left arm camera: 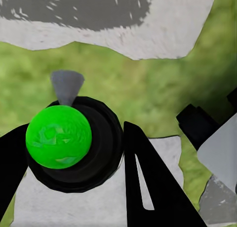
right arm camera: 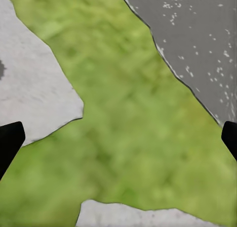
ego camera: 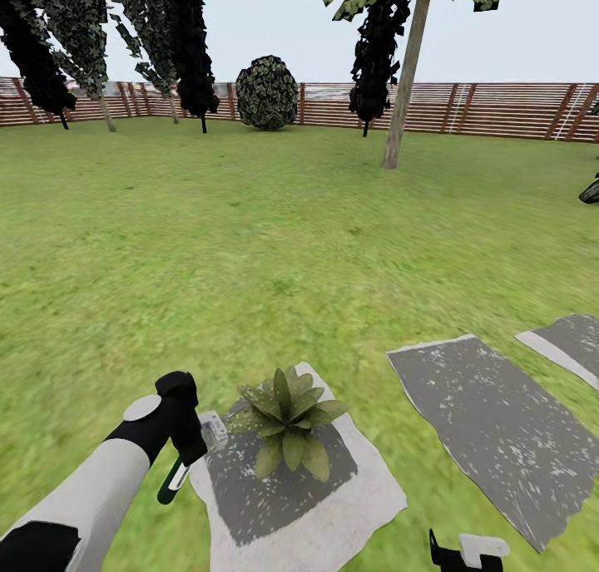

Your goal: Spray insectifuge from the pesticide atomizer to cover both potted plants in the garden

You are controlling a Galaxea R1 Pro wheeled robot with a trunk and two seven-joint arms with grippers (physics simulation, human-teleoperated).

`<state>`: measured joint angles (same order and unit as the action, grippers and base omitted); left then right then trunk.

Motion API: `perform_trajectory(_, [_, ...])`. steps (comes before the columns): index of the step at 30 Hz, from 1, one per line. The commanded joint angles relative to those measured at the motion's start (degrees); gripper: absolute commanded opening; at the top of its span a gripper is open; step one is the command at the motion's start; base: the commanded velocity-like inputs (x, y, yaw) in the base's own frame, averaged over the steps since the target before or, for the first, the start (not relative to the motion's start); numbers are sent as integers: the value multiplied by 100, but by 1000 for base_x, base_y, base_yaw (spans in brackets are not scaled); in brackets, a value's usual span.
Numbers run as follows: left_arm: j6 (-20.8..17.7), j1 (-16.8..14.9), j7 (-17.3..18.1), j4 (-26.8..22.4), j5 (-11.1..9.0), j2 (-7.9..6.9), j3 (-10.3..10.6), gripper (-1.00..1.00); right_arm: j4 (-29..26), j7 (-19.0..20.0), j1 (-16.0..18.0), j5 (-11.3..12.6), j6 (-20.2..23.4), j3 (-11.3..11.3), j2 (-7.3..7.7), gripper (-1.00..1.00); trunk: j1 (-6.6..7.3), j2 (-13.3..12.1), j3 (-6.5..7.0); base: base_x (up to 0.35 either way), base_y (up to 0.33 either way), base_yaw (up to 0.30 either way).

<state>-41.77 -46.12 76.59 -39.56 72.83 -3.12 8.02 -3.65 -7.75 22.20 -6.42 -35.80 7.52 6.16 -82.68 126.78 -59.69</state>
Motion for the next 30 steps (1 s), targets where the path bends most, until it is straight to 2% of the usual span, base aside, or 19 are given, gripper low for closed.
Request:
perform_trajectory(1, [-59, -3, 41, -6, 20, -5, 24, -100, 5, -24, 4, -61, -15, 39, -1, 100, 1, 2, -5, 6, -9, 0])
perform_trajectory(7, [-59, -3, 39, -7, 20, 4, 17, -100, 5, -24, 4, -61, -15, 39, -9, 100, 1, 2, -5, 127, -167, 17])
perform_trajectory(18, [-59, -3, 1, -7, 21, 4, 19, -100, 5, -24, 4, -61, -15, 38, -18, 100, 1, 2, -5, 173, -221, 191])
perform_trajectory(30, [-59, -3, -4, 1, 21, 4, 33, -100, 5, -24, 4, -61, -15, 39, -18, 100, 1, 2, -5, 17, -60, 23])
